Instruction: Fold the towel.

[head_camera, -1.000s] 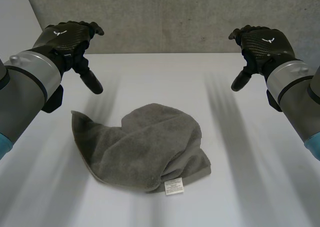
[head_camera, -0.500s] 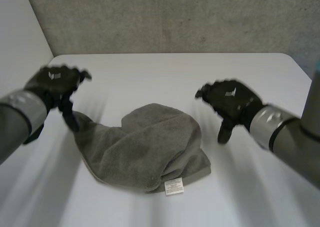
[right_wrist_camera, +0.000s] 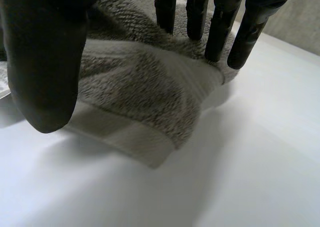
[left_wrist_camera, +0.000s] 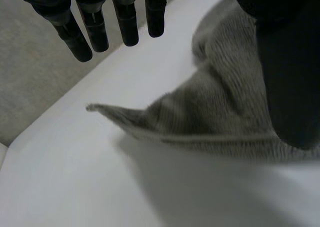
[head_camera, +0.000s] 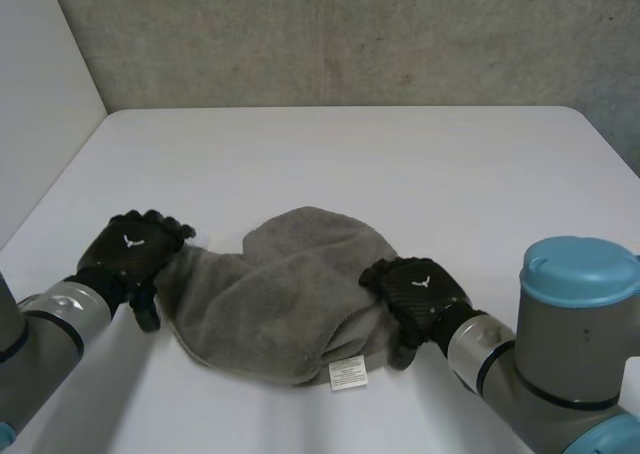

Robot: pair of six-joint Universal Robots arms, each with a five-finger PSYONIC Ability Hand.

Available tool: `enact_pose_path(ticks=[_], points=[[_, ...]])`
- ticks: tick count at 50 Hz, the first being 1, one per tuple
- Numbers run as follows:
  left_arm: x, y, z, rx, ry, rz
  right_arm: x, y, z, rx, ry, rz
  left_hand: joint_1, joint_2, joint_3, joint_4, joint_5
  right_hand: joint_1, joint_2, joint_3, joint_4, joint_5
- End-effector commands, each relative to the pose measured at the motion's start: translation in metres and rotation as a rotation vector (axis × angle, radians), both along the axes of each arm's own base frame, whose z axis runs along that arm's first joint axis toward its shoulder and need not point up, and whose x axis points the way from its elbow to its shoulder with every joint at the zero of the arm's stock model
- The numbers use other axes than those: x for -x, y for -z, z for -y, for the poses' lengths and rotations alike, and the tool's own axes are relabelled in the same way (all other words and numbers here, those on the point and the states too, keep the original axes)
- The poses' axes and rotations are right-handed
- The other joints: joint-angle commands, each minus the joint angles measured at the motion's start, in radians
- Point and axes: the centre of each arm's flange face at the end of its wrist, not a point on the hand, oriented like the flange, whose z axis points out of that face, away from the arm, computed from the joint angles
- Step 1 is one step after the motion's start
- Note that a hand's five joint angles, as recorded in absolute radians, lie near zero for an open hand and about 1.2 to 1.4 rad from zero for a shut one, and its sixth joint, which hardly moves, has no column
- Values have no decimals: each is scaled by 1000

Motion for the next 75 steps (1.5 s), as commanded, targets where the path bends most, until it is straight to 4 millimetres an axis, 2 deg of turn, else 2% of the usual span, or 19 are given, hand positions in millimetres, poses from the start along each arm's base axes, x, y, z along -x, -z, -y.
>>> enact_pose_path(ticks=[1,4,6,8,12,17,22,39,45,51,53,57,58,60,61,63,67,69,75], points=[[-2,21,-1,-24,48,143,-5,5,0,24,-7,1,-62,-59,-45,-73,-198,247,259,253,254,237],[-1,30,-1,-35,71,184,-7,3,3,43,-5,11,-59,-56,-43,-70,-195,425,437,431,431,414],[-1,32,0,-38,75,195,-7,-2,10,80,14,32,-56,-53,-40,-67,-192,985,997,991,992,975],[-1,35,-1,-46,78,201,-5,-6,15,97,33,38,-48,-45,-31,-58,-183,1086,1098,1092,1093,1076],[3,35,-2,-37,92,201,-2,-17,22,141,78,45,-36,-33,-19,-46,-171,1087,1099,1093,1094,1077],[8,32,0,4,99,187,41,-30,72,178,256,47,120,123,137,109,-15,1087,1099,1093,1094,1077],[25,28,0,107,143,170,64,-33,96,181,317,53,342,345,359,332,207,1087,1099,1093,1094,1077],[64,40,-10,209,243,157,72,-33,107,150,298,68,499,501,515,488,363,1087,1099,1093,1094,1077],[66,38,-6,220,232,158,70,-34,108,158,290,70,1059,1062,1076,1049,924,1087,1099,1093,1094,1077],[80,1,20,366,210,120,62,-59,131,273,270,102,1121,1123,1137,1110,985,1087,1099,1093,1094,1077],[86,-18,32,434,185,98,54,-90,156,420,241,142,1121,1123,1137,1110,985,1087,1099,1093,1094,1077],[94,-99,68,670,-14,-55,46,-132,175,616,190,220,1121,1123,1137,1110,985,1087,1099,1093,1094,1077],[95,-100,68,671,-15,-55,43,-155,181,729,179,268,1121,1123,1137,1110,985,1087,1099,1093,1094,1077],[89,-162,73,808,-153,-250,42,-177,183,837,163,312,1121,1123,1137,1110,985,1087,1099,1093,1094,1077],[89,-162,73,809,-153,-251,42,-200,182,929,158,365,1121,1123,1137,1110,985,1087,1099,1093,1094,1077],[80,-202,68,871,-210,-432,42,-214,178,952,151,414,1121,1123,1137,1110,985,1087,1099,1093,1094,1077],[78,-210,57,851,-186,-503,43,-211,172,823,141,444,1121,1123,1137,1110,985,1087,1099,1093,1094,1077],[76,-203,51,817,-183,-487,42,-184,163,581,108,384,1121,1123,1137,1110,985,1087,1099,1093,1094,1077],[75,-132,28,610,-102,-362,37,-129,151,287,39,253,1121,1123,1137,1110,985,1087,1099,1093,1094,1077]])
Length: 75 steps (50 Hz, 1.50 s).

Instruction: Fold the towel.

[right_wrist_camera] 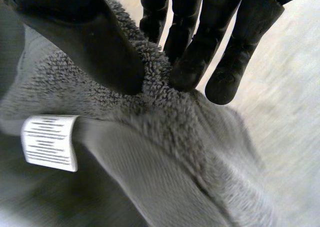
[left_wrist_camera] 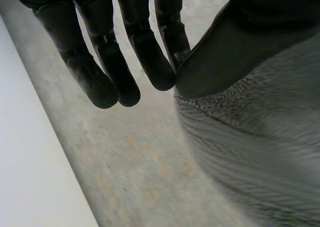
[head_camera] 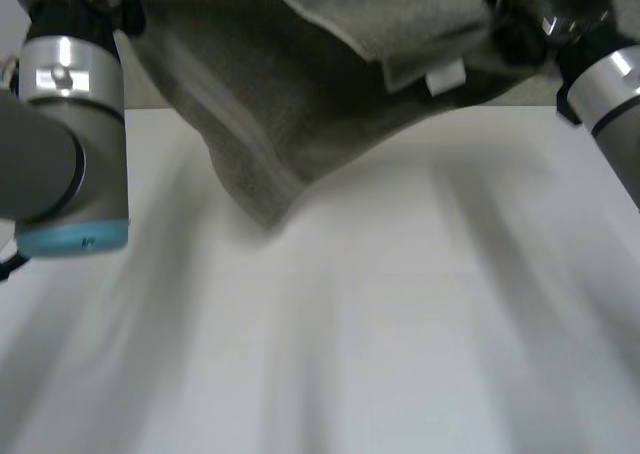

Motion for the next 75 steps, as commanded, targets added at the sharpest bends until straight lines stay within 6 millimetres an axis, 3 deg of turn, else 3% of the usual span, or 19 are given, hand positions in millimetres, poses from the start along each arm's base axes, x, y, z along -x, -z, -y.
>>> enact_pose_path(ticks=[1,7,11,17,22,23,24,25,26,27,34,36,41,42,46,53,60,66,75], points=[[-3,87,-32,-249,110,164,-4,80,-24,-465,-111,-216,-45,-115,-145,-118,-262,80,115,64,53,76],[-12,131,-54,-376,141,234,4,93,-55,-657,-163,-448,-45,-115,-145,-118,-262,80,115,64,53,76],[-17,136,-61,-395,137,241,10,90,-58,-742,-177,-490,-45,-115,-145,-118,-262,80,115,64,53,76],[-20,140,-66,-410,137,243,18,87,-36,-797,-170,-474,-45,-115,-145,-118,-262,80,115,64,53,76],[-18,145,-67,-424,146,246,28,114,-10,-852,-134,-473,-45,-115,-145,-118,-262,80,115,64,53,76],[-17,147,-68,-427,151,249,29,124,-4,-874,-128,-480,-45,-115,-145,-118,-262,-247,-212,-264,-275,-251],[-17,147,-68,-427,151,249,29,124,-4,-874,-128,-480,-45,-115,-145,-118,-262,-251,-216,-267,-278,-254],[-16,149,-68,-434,154,251,31,136,1,-903,-113,-489,-45,-115,-145,-118,-262,-730,-695,-747,-758,-734],[-16,149,-68,-434,154,251,31,136,1,-903,-113,-489,-45,-115,-145,-118,-262,-735,-700,-751,-762,-739],[-12,154,-69,-446,165,258,33,146,6,-921,-84,-506,-45,-115,-145,-118,-262,-1072,-1037,-1089,-1100,-1076],[3,167,-67,-468,199,281,35,150,11,-888,1,-515,-45,-115,-145,-118,-262,-1142,-1107,-1158,-1169,-1145],[4,167,-65,-467,196,285,37,127,2,-800,24,-482,-45,-115,-145,-118,-262,-1140,-1105,-1157,-1168,-1144],[4,158,-47,-438,168,261,40,102,-25,-682,55,-420,-45,-115,-145,-118,-262,-1131,-1096,-1148,-1159,-1135],[4,158,-47,-438,168,261,40,102,-25,-682,56,-420,-45,-115,-145,-118,-262,-1131,-1096,-1148,-1159,-1135],[-11,163,-22,-458,99,245,42,98,-62,-629,56,-409,-45,-115,-145,-118,-262,-1085,-1050,-1101,-1112,-1088],[-19,175,-14,-495,76,246,40,100,-110,-547,31,-410,-45,-115,-145,-118,-262,-1070,-1035,-1086,-1097,-1073],[-20,178,-17,-508,75,249,27,133,-159,-589,-86,-445,-45,-115,-145,-118,-262,-792,-757,-808,-819,-795],[-21,177,-18,-505,76,246,10,172,-175,-620,-160,-515,-45,-115,-145,-118,-262,-779,-744,-795,-806,-783],[-22,181,-21,-517,77,253,3,194,-179,-600,-193,-566,-45,-115,-145,-118,-262,-785,-750,-801,-812,-789]])
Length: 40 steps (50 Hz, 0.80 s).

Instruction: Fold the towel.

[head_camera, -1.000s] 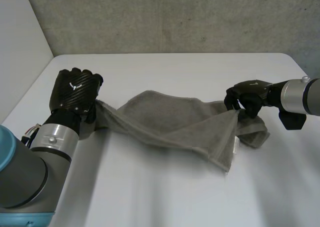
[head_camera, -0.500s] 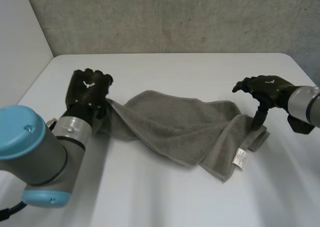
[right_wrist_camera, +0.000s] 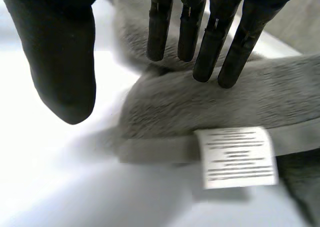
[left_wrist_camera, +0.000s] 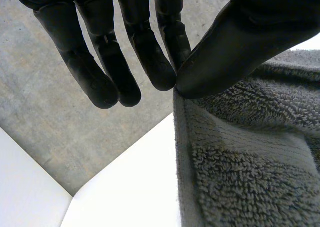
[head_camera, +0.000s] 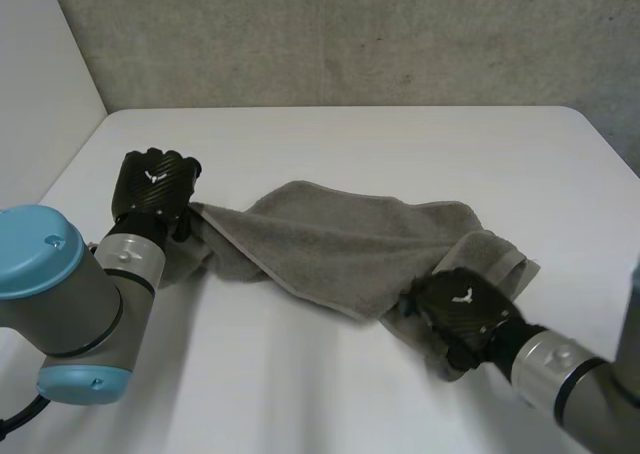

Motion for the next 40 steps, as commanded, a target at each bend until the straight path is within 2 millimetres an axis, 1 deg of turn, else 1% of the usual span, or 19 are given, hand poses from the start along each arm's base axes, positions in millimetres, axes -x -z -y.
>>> enact_pose_path(ticks=[1,4,7,13,20,21,23,25,36,38,39,40], points=[[-1,3,-2,-8,1,5,-6,16,0,22,-34,-19,-49,-115,-146,-118,-262,2,14,6,8,-3],[-1,4,-2,-10,1,5,-10,21,0,42,-42,-22,-49,-115,-146,-118,-262,-10,2,-5,-4,-15],[-1,4,-2,-10,1,5,-10,21,5,74,-18,-30,-49,-115,-146,-118,-262,-7,5,-2,-1,-12],[-1,4,-2,-10,1,4,-8,21,9,96,8,-37,-49,-115,-146,-118,-262,8,20,12,14,3],[-1,6,-2,-14,1,6,-8,31,15,138,11,-70,-49,-115,-146,-118,-262,55,67,59,61,50],[-1,6,-2,-14,1,6,-8,31,15,138,12,-70,-49,-115,-146,-118,-262,55,67,59,61,50],[-1,6,-3,-17,2,7,-5,31,19,159,30,-86,-49,-115,-146,-118,-262,145,157,150,152,140],[-1,7,-3,-18,4,9,-5,30,21,166,38,-87,-49,-115,-146,-118,-262,175,187,179,181,170],[-1,7,-4,-20,5,8,-6,30,22,176,38,-84,-49,-115,-146,-118,-262,172,184,177,178,167],[-1,7,-4,-20,5,10,-6,30,22,175,38,-85,-49,-115,-146,-118,-262,187,199,191,193,182],[-1,7,-4,-19,5,8,-6,30,23,178,38,-84,-49,-115,-146,-118,-262,263,275,267,269,257],[-1,7,-4,-19,5,8,-6,30,23,178,38,-84,-49,-115,-146,-118,-262,263,275,268,269,258]])
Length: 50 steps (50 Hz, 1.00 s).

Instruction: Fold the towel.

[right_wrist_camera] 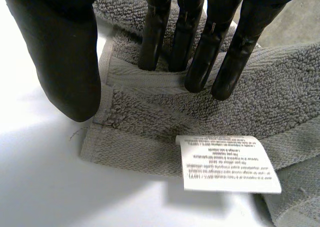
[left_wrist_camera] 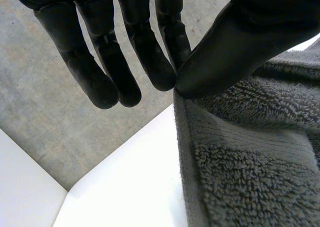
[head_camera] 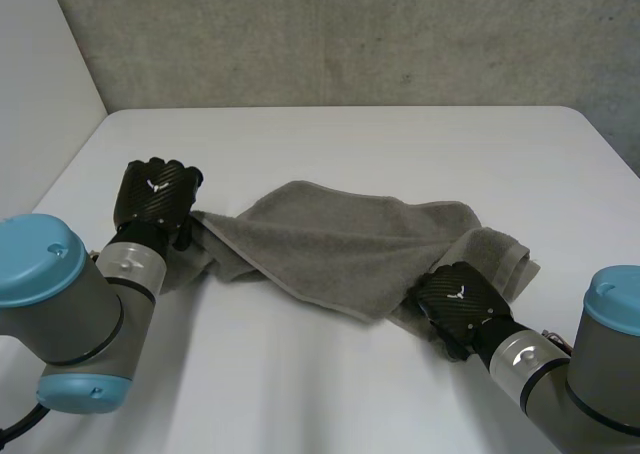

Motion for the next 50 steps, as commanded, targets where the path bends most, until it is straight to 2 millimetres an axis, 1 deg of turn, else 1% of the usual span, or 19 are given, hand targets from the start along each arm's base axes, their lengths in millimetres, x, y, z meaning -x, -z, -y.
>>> enact_pose_path(ticks=[1,5,16,18,19,21,22,23,24,26,29,35,37,39,44,45,46,47,50], points=[[0,0,0,1,1,-1,0,0,2,7,4,4,-49,-115,-146,-118,-262,247,251,249,250,250],[0,0,0,1,-1,-1,2,-4,9,42,34,6,-49,-115,-146,-118,-262,696,700,698,699,699],[0,-2,-2,1,-2,0,4,-27,20,131,76,33,-49,-115,-146,-118,-262,697,701,699,699,700],[-1,-6,-4,6,-2,0,14,-56,41,213,140,66,-49,-115,-146,-118,-262,697,701,699,699,700],[-1,-16,-4,31,-3,-7,14,-56,41,214,141,66,-49,-115,-146,-118,-262,697,701,699,699,700],[-2,-30,-6,68,-4,-26,37,-105,56,315,222,102,-49,-115,-146,-118,-262,697,701,699,699,700],[-4,-46,-9,109,-4,-43,37,-105,56,316,223,102,-49,-115,-146,-118,-262,697,701,699,699,700],[-6,-59,-14,137,-4,-55,44,-129,58,351,236,120,-49,-115,-146,-118,-262,697,701,699,699,700],[-6,-59,-14,138,-4,-55,44,-129,58,352,236,120,-49,-115,-146,-118,-262,697,701,699,699,700],[-9,-71,-19,161,-6,-63,47,-166,55,375,204,156,-49,-115,-146,-118,-262,697,701,699,699,700],[-14,-89,-27,195,-7,-78,48,-174,52,292,173,165,-49,-115,-146,-118,-262,697,701,699,699,700],[-13,-85,-36,161,9,-98,51,-140,55,110,163,131,-49,-115,-146,-118,-262,697,701,699,699,700],[-13,-78,-35,138,11,-96,48,-109,65,30,164,114,-49,-115,-146,-118,-262,697,701,699,699,700],[-8,-50,-28,56,15,-59,48,-97,71,6,171,108,-49,-115,-146,-118,-262,697,701,699,699,700],[1,-24,-26,-18,37,-24,47,-67,76,-82,175,102,-49,-115,-146,-118,-262,697,701,699,699,700],[1,-24,-26,-19,37,-24,47,-62,75,-98,178,101,-49,-115,-146,-118,-262,456,461,459,459,459],[1,-21,-24,-25,34,-20,47,-62,75,-98,178,101,-49,-115,-146,-118,-262,454,458,456,457,457],[1,-17,-24,-35,34,-16,47,-58,72,-108,174,100,-49,-115,-146,-118,-262,192,197,195,195,195],[0,-13,-22,-46,31,-11,44,-56,60,-99,158,104,-49,-115,-146,-118,-262,117,121,119,119,120]])
